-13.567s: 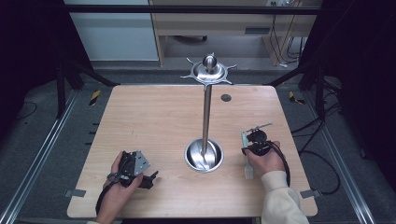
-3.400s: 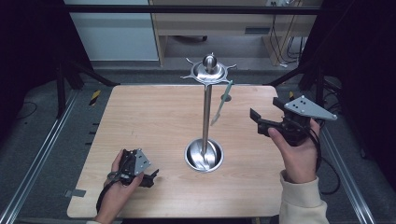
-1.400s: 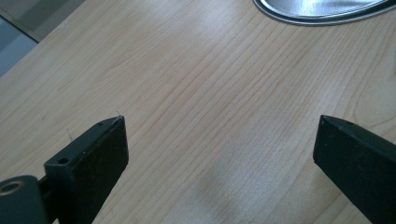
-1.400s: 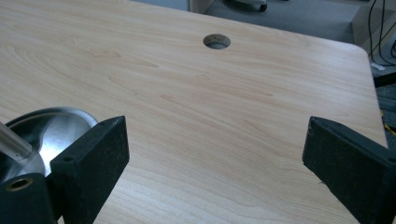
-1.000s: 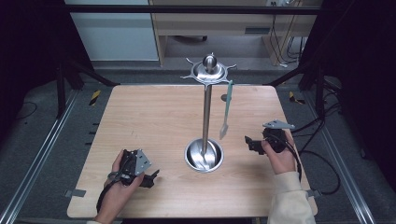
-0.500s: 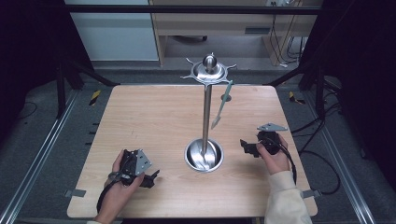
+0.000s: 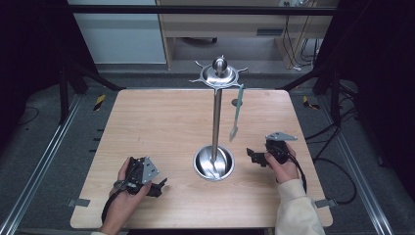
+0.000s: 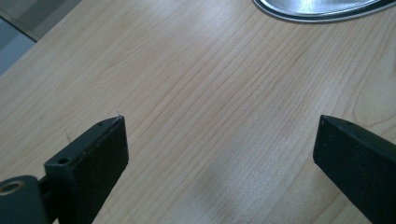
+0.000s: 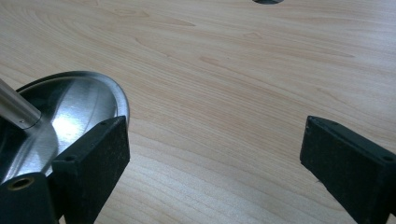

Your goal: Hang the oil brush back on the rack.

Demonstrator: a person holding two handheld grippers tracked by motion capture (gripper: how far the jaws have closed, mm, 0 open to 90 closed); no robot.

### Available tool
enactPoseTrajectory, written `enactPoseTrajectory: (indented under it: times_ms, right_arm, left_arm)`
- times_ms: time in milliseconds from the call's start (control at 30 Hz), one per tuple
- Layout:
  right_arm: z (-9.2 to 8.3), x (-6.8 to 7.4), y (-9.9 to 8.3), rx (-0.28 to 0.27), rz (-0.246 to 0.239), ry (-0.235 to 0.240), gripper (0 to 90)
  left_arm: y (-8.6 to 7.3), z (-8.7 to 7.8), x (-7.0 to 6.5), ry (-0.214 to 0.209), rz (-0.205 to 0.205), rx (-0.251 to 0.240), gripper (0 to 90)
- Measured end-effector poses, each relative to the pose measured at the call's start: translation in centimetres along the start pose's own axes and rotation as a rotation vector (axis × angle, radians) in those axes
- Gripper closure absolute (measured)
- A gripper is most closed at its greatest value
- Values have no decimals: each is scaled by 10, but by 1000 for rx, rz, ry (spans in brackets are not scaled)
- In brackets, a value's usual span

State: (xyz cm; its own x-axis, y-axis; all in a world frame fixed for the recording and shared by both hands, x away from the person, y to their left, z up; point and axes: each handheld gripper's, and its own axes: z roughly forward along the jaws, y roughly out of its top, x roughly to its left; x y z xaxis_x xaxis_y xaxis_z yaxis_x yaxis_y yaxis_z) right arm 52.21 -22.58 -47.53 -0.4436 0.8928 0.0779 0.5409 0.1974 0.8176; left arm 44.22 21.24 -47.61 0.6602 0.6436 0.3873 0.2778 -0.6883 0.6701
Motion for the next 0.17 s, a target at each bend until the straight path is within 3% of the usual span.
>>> enactPoseTrajectory:
  times_ms: [167]
  right_arm:
    - [2,2,-1,-19,-17,-9,88]
  left_arm:
    - [0,0,0,2,-3,-3,29]
